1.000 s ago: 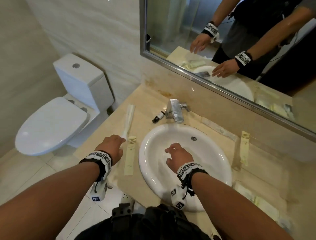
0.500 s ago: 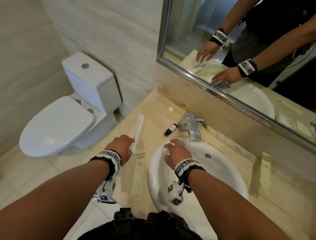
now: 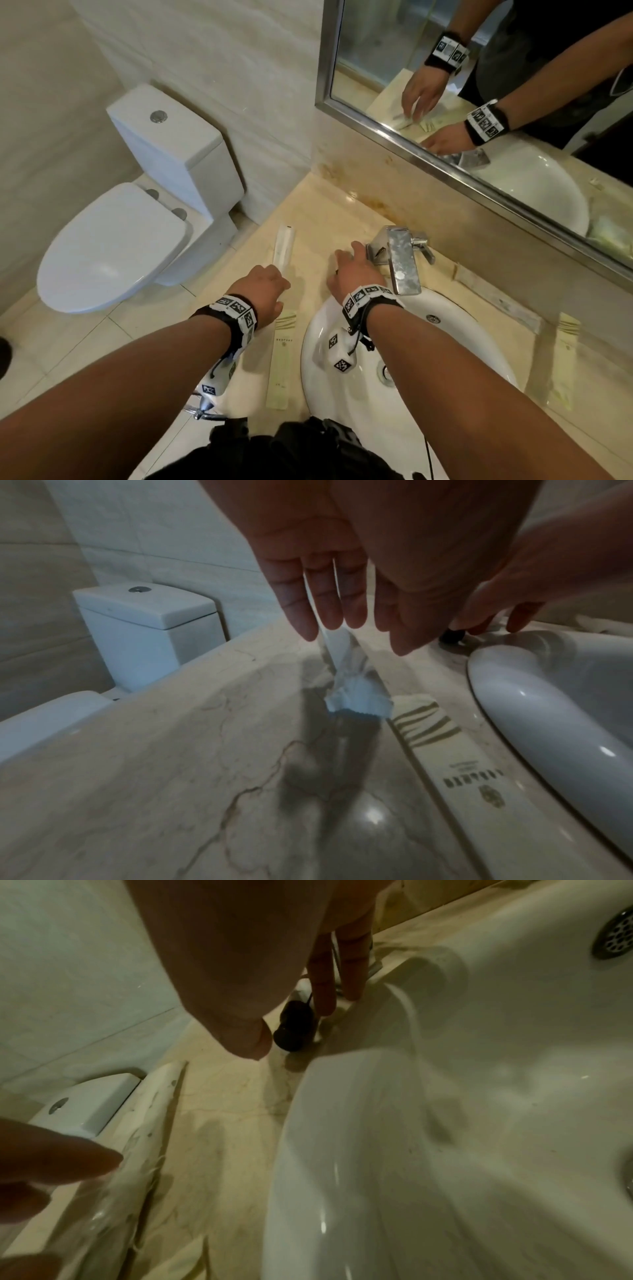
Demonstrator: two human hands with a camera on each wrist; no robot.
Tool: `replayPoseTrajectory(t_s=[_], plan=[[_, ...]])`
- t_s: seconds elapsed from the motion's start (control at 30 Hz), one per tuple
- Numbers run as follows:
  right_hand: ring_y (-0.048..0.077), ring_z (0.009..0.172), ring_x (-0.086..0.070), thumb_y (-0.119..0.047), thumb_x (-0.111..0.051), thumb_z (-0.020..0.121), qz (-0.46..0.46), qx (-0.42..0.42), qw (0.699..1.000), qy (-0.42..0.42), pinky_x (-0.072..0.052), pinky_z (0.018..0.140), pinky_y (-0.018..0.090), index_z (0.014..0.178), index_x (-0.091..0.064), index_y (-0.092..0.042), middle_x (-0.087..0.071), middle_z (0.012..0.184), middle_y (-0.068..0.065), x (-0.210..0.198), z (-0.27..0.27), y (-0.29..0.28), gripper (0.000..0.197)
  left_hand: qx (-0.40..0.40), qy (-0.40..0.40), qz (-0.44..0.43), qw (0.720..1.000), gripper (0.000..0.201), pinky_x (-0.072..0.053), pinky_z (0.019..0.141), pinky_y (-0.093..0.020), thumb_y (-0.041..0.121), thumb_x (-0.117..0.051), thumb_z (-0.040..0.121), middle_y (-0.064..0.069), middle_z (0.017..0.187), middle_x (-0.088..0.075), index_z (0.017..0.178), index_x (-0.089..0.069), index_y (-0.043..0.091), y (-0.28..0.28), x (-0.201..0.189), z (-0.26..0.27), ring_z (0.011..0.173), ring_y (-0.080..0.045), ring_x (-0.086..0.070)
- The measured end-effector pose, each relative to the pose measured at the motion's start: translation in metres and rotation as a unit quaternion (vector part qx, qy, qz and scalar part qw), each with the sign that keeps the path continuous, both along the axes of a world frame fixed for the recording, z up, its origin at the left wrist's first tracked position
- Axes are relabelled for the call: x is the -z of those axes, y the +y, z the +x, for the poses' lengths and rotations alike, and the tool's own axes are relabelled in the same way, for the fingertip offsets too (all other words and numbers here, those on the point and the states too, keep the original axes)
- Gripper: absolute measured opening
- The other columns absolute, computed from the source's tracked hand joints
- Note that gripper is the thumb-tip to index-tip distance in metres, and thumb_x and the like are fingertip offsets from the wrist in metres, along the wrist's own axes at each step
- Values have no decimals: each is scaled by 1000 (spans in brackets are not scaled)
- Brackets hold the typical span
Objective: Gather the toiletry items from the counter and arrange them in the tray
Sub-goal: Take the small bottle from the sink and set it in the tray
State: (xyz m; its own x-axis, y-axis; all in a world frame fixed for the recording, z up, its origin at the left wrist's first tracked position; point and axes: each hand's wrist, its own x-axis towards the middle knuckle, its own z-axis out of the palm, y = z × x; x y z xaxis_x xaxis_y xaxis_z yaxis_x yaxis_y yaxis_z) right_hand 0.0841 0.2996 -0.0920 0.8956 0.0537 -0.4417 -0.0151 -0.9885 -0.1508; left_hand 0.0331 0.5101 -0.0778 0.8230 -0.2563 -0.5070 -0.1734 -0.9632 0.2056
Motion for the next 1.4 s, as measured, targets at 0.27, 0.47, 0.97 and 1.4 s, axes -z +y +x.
replayPoseTrajectory(t_s=[0.27, 0.47, 0.97, 1.4], plan=[[31, 101, -64, -33, -56, 91, -20, -42, 999, 8, -52, 84, 36, 116, -67, -8, -40, 143, 5, 9, 9, 0, 38, 81, 39, 42, 995, 51, -50, 90, -40, 44, -60, 89, 1, 126, -46, 135, -51, 24, -6, 2, 1, 118, -22, -42], [22, 88, -62, -44, -50, 94, -14, -81, 996, -32, -44, 71, 32, 106, -71, -17, -51, 132, -4, 3, -10, -1, 36, 162, 45, 101, 981, 59, -50, 80, -39, 61, -70, 74, -1, 116, -49, 117, -57, 22, -16, 4, -7, 108, -23, -44], [15, 101, -63, -22, -54, 95, 169, -19, 984, -56, -48, 84, 29, 105, -71, -27, -66, 115, -6, -16, -95, -39, 21, 156, 40, 184, 970, 65, -47, 86, -37, 48, -82, 68, -4, 120, -51, 119, -55, 18, -49, 21, -15, 114, -25, -47], [22, 108, -62, -28, -53, 94, 114, 128, 984, -42, -49, 88, 34, 135, -52, -30, -65, 123, 0, -35, -148, -93, 41, 166, 81, 206, 961, 81, -48, 76, -35, 41, -90, 44, -5, 106, -53, 109, -46, 22, -58, 31, -12, 100, -28, -58]])
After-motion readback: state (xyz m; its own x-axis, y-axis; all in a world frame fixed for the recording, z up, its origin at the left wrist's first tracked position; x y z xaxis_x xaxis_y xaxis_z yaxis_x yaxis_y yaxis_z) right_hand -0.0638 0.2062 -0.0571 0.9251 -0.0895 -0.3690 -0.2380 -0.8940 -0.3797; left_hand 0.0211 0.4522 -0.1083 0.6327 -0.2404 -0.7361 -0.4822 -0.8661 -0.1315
